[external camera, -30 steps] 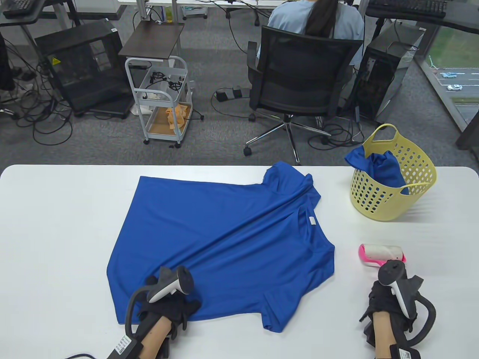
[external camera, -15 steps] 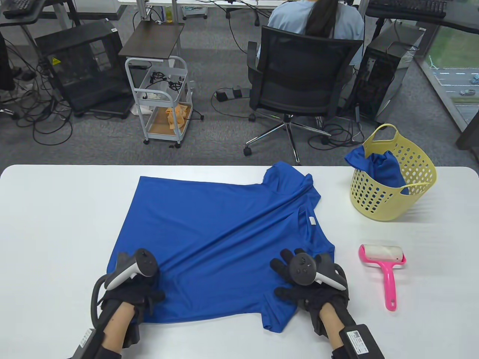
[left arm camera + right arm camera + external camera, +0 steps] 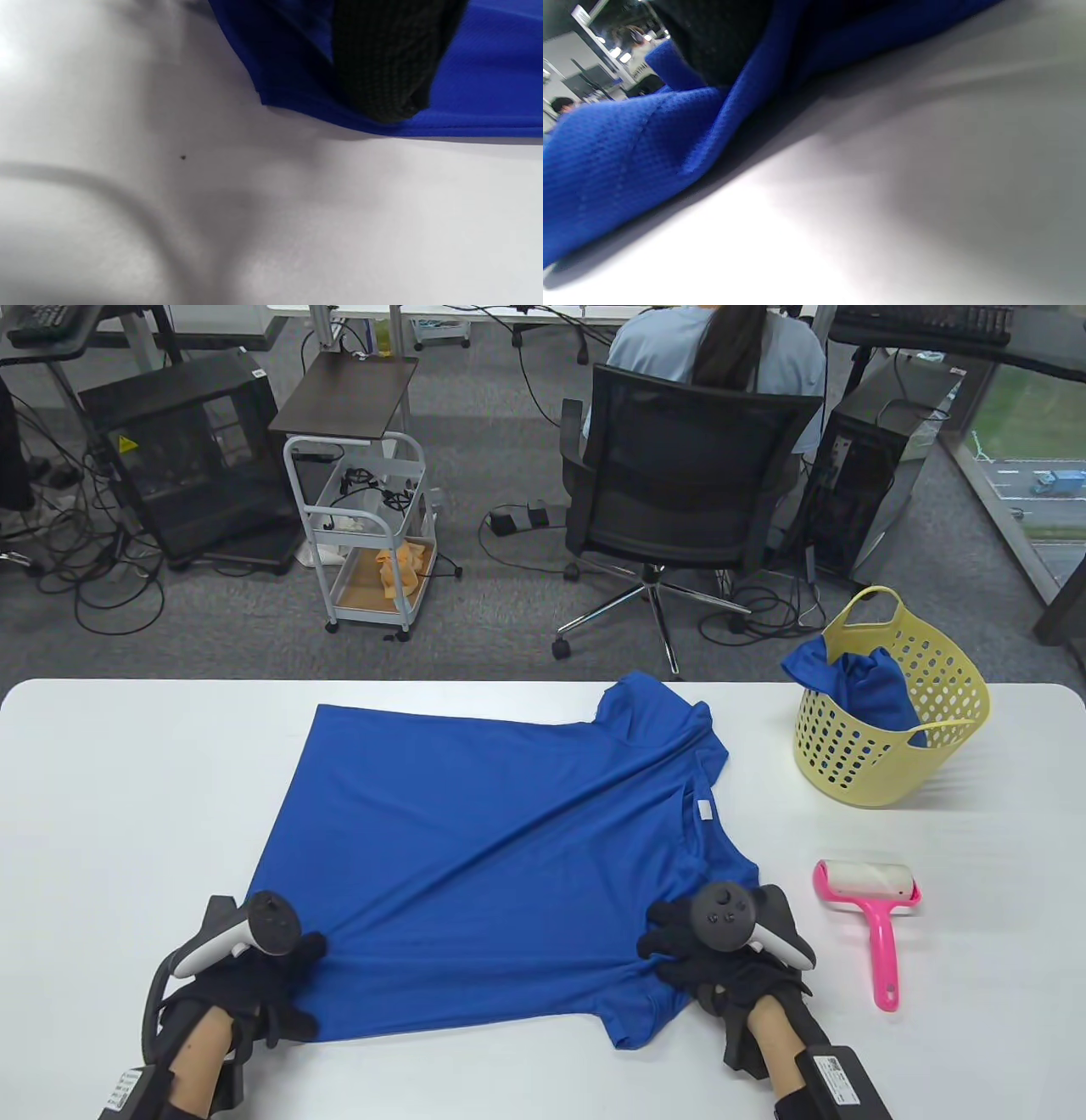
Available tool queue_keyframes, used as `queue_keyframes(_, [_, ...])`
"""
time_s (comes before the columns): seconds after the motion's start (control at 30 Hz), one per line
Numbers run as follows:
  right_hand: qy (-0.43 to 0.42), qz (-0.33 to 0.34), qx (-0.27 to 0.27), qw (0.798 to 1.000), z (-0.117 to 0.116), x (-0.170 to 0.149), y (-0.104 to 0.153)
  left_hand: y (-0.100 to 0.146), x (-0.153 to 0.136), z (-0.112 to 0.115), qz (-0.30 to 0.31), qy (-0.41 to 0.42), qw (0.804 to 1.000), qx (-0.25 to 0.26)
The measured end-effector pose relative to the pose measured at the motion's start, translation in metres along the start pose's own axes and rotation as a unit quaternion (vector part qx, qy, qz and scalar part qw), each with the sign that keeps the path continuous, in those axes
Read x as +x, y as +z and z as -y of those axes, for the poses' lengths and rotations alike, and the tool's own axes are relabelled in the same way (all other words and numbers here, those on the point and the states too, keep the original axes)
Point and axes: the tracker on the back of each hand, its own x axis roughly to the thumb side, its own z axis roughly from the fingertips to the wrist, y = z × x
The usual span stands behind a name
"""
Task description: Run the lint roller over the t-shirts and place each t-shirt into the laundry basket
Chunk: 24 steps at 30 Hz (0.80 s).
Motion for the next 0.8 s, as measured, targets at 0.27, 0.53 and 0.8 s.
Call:
queue_keyframes(0.27, [-0.082, -0.001, -0.031, 0.996, 0.011, -0.019, 0.006, 0.001, -0.008, 0.005, 0.023, 0.01, 1.0, 0.019])
queue_keyframes(0.53, [-0.144, -0.007, -0.045, 0.988, 0.02, -0.035, 0.012, 0.001, -0.015, 0.01, 0.048, 0.006, 0.999, 0.007])
queue_keyframes(0.8, [-0.241, 0.006, -0.114, 0.964, 0.047, -0.044, 0.021, 0.005, -0.016, 0.011, 0.077, 0.004, 0.991, 0.105])
